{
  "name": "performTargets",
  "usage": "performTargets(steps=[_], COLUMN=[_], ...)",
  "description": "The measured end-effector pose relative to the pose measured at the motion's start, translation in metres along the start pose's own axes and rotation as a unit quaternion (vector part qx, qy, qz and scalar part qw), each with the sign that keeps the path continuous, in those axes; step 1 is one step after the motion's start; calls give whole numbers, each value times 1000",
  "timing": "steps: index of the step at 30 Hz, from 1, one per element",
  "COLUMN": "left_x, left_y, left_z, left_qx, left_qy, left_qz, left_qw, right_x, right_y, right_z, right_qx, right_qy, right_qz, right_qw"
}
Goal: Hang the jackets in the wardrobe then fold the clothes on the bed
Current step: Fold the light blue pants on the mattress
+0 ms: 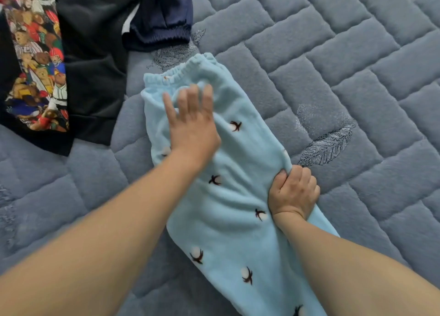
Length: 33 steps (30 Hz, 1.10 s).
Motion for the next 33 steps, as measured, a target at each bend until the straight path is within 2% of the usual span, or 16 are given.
performTargets(steps=[1, 2, 5, 7, 8, 11, 18, 23, 25, 26, 27, 29, 30, 31, 33], left_x=[-32, -70, -168, -181, -175, -161, -166, -172, -188, -200, -219, -272, -294, -309, -334], left_y=[12, 20, 25, 24, 27, 38, 35, 34, 36, 34, 31, 37, 46, 57, 76], left_z=[-1, 4, 50, 78, 86, 94, 101, 88, 72, 65, 57, 48, 46, 44, 47], left_qx=[-23, -45, -15, 0, -6, -15, 2, 12, -17, -68, -152, -351, -420, -474, -571], left_qy=[22, 4, -244, -329, -339, -340, -279, -246, -184, -134, -82, 0, 19, 11, -56], left_qz=[43, 74, 114, 98, 86, 62, 38, 13, -38, -105, -204, -382, -406, -400, -394], left_qw=[999, 996, 963, 939, 937, 938, 960, 969, 982, 983, 964, 855, 811, 784, 718], right_x=[0, 0, 1, 0, 0, 1, 1, -19, -41, -54, -69, -107, -125, -140, -165], right_y=[0, 0, 1, 2, 1, 3, 1, 28, 63, 83, 105, 154, 177, 197, 228], right_z=[0, 0, 0, 2, 3, 5, -2, -17, -38, -48, -61, -90, -102, -112, -128], right_qx=[1, 2, 4, 4, 5, 5, 11, 12, 7, 8, 5, -7, -9, -13, -28], right_qy=[2, 2, 1, 1, 3, 8, -9, -103, -111, -114, -118, -116, -113, -115, -133], right_qz=[-1, -2, -1, -3, -4, -4, -2, -92, -76, -58, -42, -31, -32, -37, -51], right_qw=[1000, 1000, 1000, 1000, 1000, 1000, 1000, 990, 991, 992, 992, 993, 993, 993, 989])
Point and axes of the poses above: each hand's wrist, its own x-axis towards the middle knuckle, its own z-axis out of the palm, y = z × x, the point moved 5 cm from there along x, towards the middle knuckle, and after that the axes turned 8 degrees about x, right-handed, at the moved point
